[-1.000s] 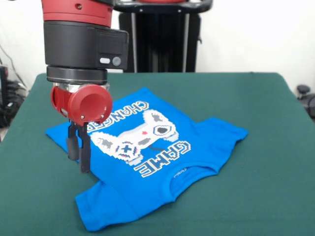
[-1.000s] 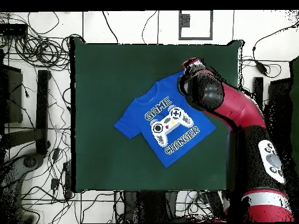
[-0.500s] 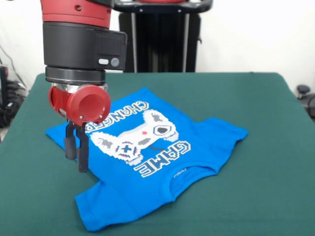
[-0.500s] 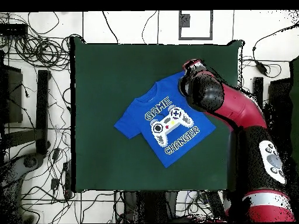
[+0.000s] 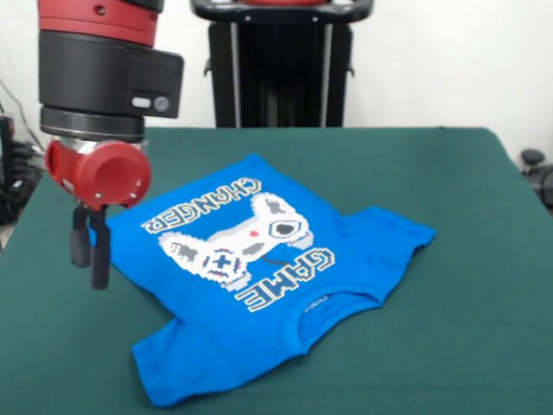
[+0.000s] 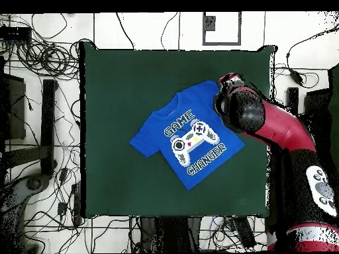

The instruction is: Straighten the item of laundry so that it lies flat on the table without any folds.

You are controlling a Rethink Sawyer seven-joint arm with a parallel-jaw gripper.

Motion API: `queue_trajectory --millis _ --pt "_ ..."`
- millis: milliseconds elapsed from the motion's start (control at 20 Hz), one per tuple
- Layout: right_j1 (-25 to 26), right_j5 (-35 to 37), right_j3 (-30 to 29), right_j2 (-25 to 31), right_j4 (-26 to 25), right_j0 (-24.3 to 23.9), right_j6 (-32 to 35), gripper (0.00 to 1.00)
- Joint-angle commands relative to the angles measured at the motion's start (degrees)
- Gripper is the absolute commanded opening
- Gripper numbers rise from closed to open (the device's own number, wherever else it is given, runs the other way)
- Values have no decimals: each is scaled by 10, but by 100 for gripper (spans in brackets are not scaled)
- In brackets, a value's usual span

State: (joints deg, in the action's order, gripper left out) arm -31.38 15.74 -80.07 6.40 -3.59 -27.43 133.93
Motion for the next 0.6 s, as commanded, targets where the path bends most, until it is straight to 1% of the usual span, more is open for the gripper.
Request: queue_trajectory --millis 50,350,600 --pt "-7 67 -58 7 -50 13 -36 100" --pt "-24 71 -68 24 -70 0 -44 100" --pt "-29 78 -68 27 -75 2 -36 100"
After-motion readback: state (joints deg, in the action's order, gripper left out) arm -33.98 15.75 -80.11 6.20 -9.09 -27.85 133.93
